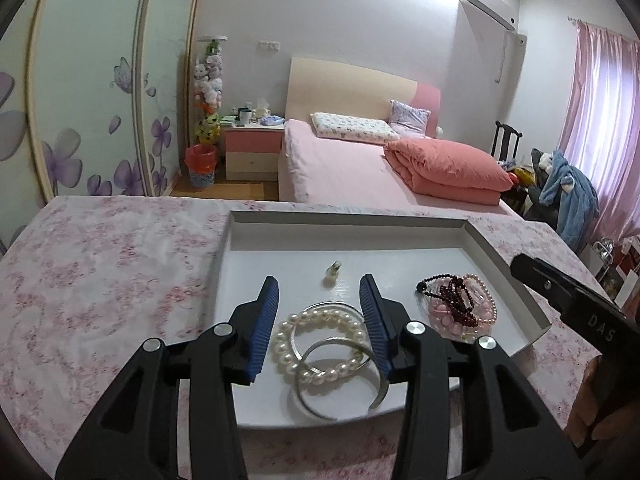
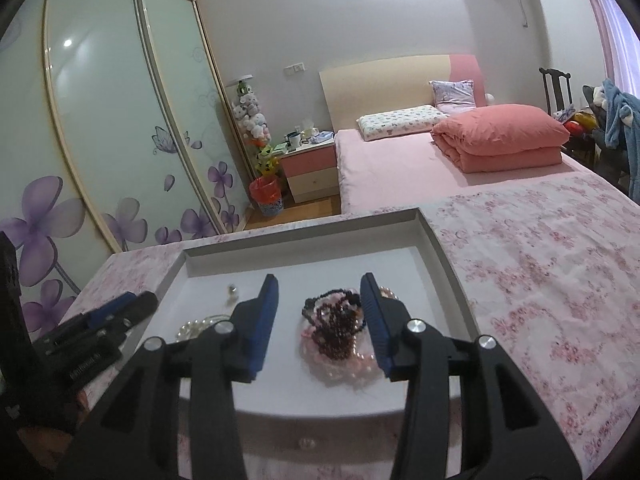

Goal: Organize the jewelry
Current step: 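Open both grippers to release the items in the tray, then grasp the second pearl earring with the right gripper while the left gripper grasps the silver ring, then carry the pearl earring and silver ring into the tray with both grippers, then open both grippers to drop the earring and ring into the tray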

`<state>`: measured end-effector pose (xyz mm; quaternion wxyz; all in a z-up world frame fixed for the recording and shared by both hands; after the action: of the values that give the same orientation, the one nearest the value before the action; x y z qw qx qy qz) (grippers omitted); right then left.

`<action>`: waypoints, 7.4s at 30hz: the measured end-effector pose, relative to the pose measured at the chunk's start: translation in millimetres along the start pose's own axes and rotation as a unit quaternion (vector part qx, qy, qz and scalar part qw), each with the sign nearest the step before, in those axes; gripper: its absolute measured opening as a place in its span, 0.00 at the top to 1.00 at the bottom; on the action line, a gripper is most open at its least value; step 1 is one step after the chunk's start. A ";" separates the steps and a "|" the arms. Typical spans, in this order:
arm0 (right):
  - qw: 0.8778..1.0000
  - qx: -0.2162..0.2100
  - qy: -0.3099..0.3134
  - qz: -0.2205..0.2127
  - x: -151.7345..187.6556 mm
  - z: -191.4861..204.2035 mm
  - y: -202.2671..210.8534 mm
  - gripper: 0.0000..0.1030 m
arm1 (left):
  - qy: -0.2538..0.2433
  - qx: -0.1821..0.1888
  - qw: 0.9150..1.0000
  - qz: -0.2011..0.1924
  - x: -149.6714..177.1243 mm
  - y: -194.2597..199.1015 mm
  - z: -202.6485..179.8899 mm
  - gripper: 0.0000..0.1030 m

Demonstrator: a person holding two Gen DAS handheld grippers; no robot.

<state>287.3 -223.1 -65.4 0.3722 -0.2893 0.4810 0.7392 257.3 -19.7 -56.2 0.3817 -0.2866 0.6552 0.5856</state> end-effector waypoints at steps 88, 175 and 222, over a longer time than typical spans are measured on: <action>0.979 0.105 0.075 0.156 89.3 -50.3 26.4 0.84 | -0.098 0.040 0.983 0.150 110.4 35.6 -74.8 0.78; 0.992 0.009 0.079 -0.101 5.1 33.9 62.2 0.84 | -0.041 -0.023 0.996 -0.072 7.5 51.7 -30.9 0.78; 1.000 -0.003 -0.022 -0.011 9.4 -1.8 20.3 0.52 | 0.016 -0.012 0.999 -0.033 11.2 30.1 8.3 0.51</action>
<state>265.4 -227.5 -63.4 0.3893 -0.2796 0.4674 0.7428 227.8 -6.2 -49.2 0.3871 -0.3221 0.6439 0.5761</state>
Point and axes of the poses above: each gripper's, at about its wrist camera, not at the fingertips, and y roughly against the way its jaws point, z to its left, x to its underside, the point moved 4 cm from there along -y, roughly the way its jaws point, and after that the axes turned 7 degrees about -y, right-handed, at the moved point
